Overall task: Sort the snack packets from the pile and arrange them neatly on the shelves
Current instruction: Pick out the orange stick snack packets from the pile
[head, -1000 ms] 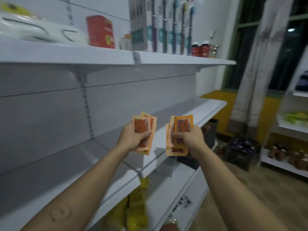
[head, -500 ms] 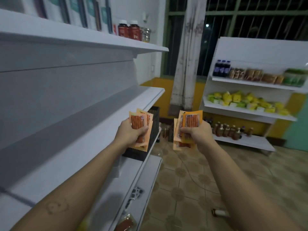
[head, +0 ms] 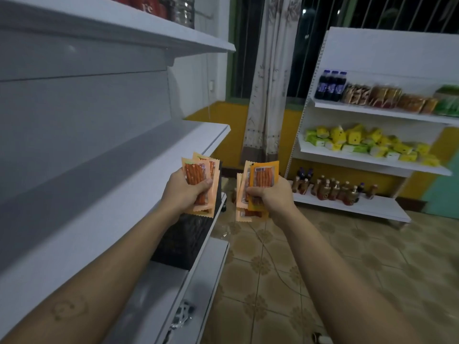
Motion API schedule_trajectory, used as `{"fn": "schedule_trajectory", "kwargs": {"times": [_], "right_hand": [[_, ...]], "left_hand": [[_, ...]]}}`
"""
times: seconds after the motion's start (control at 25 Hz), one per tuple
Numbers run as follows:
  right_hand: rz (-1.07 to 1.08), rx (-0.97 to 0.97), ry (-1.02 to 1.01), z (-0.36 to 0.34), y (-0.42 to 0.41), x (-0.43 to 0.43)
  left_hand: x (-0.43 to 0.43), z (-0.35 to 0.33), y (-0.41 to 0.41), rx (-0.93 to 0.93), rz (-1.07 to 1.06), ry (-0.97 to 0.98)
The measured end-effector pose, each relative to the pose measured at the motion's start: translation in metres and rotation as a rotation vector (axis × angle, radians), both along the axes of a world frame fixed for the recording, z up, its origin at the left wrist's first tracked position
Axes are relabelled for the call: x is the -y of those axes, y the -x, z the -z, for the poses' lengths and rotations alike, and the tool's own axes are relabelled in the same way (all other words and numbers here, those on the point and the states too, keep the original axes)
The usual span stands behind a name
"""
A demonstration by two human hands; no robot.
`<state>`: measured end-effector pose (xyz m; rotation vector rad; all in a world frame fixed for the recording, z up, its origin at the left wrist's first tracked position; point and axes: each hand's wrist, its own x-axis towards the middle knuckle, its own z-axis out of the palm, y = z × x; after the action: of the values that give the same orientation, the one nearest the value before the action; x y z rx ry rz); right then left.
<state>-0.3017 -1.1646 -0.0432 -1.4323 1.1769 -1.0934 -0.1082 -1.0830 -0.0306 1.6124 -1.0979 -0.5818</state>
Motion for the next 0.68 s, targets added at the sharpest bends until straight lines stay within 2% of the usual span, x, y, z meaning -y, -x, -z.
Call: {"fn": "schedule_trajectory", "kwargs": {"times": [0.4,0.68], "right_hand": [[0.017,-0.010,0.008,-0.012,0.003,0.129],[-0.073,0.026,0.006,-0.015,-0.001,0.248]], "left_hand": [[0.124,0.008,0.007,-0.015,0.049,-0.009],[0.225,0.002,0.014,-0.028,-0.050,0.014]]}}
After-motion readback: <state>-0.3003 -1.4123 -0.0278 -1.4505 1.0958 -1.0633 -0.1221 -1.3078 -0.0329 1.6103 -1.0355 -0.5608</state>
